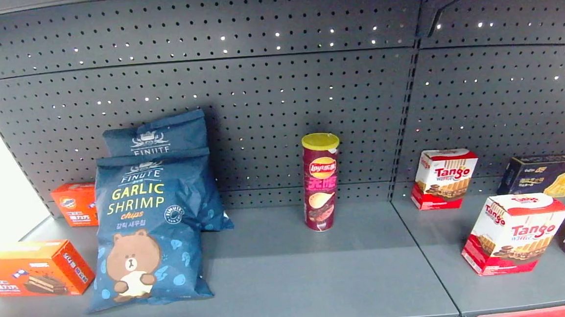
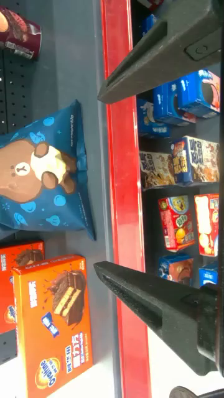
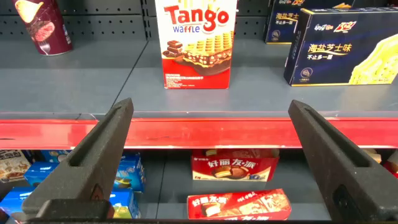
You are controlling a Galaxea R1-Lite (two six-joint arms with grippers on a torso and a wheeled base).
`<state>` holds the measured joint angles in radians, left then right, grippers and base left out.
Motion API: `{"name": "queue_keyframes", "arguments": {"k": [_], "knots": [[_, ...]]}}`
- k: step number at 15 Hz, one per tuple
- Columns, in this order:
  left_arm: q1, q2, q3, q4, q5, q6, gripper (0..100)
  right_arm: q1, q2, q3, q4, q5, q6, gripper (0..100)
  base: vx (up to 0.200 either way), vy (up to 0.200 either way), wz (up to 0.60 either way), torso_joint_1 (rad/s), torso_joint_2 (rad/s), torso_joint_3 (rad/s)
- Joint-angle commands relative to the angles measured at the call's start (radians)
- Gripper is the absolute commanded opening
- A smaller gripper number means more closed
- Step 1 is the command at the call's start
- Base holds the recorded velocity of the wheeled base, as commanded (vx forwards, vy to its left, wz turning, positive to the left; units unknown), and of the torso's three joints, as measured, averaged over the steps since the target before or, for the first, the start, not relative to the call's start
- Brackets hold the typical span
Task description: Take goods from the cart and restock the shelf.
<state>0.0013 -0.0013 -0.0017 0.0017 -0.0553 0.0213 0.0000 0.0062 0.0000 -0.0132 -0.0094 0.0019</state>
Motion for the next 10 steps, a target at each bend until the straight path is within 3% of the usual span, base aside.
{"name": "queue_keyframes", "arguments": {"k": [1,2,10], "knots": [[0.000,0.001,0.000,0.000,0.000,0.000,100,0.000,0.000,0.000,-0.001,0.000,0.000,100,0.000,0.000,0.00,0.000,0.00,0.000],[0.000,0.001,0.000,0.000,0.000,0.000,100,0.000,0.000,0.000,-0.001,0.000,0.000,100,0.000,0.000,0.00,0.000,0.00,0.000],[0.000,0.001,0.000,0.000,0.000,-0.001,100,0.000,0.001,0.000,0.001,-0.003,0.000,100,0.000,0.000,0.60,0.004,0.00,-0.001]]}}
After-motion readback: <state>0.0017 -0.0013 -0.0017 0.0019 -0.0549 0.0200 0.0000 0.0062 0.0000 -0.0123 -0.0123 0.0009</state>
